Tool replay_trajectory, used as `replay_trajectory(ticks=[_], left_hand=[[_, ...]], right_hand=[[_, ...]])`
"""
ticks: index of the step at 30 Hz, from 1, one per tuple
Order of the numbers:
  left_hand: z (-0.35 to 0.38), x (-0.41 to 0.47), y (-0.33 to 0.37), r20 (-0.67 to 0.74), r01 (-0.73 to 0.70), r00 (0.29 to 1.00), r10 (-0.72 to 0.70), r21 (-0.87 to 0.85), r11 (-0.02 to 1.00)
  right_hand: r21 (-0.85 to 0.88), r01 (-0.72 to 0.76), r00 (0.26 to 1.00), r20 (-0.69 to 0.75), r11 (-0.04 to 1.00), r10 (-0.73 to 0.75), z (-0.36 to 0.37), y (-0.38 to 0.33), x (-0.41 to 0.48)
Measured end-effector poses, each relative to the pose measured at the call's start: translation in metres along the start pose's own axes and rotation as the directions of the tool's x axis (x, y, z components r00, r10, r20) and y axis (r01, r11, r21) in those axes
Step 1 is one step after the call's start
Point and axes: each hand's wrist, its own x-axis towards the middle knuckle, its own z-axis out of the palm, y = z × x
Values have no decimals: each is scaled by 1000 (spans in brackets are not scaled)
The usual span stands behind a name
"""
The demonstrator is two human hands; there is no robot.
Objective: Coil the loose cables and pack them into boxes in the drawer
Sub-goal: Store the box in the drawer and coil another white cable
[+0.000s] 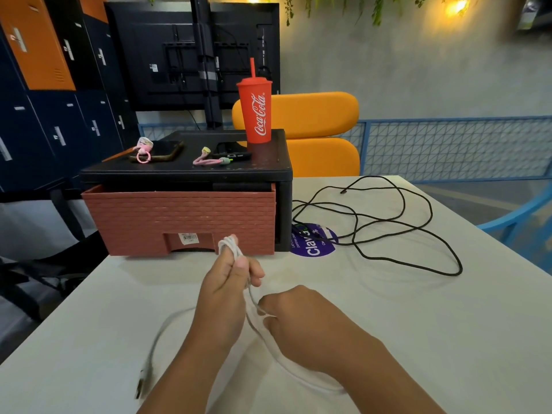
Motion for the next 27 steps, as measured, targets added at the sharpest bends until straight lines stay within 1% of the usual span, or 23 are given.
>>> replay_trajectory(ticks=[2,4,7,8,10,13,14,17,19,21,23,25,27], left_hand=[[-3,3,-3,-36,-10,999,13,70,998],[-5,5,-8,-53,-33,998,45,209,977],[-8,6,-14,-12,-124,990,144,437,891],[-9,6,-14,3,-143,987,163,493,858],[-11,6,-14,37,-159,985,166,551,819],[-8,3,-11,129,-186,982,138,545,817],[-7,2,-9,167,-184,980,109,542,820],[-3,-1,-8,295,-215,954,62,524,824],[-2,-5,-4,331,-189,943,18,492,850],[-2,-4,-4,321,-144,947,-28,497,856],[-2,-4,-1,252,-102,968,-20,460,882],[-1,-4,2,207,3,975,-85,367,930],[0,-5,3,224,77,965,-135,249,965]], right_hand=[[32,3,1000,-7,999,-3,-1,-2,-1],[33,24,1000,-20,999,-24,-3,-1,-2],[36,39,997,-61,999,-37,-11,3,-2],[49,36,996,-87,998,-32,-14,6,-2],[65,-1,992,-129,998,9,-22,15,-1],[97,-90,976,-191,991,107,-30,30,0],[99,-111,967,-220,989,131,-32,34,0],[29,-166,938,-303,986,166,-30,47,2],[-22,-184,896,-414,983,158,-27,57,2],[-107,-184,830,-550,977,96,-25,67,3],[-138,-208,770,-634,969,75,-24,71,2],[-104,-250,758,-639,963,127,-24,70,1],[-67,-309,724,-663,949,189,-24,68,0]])
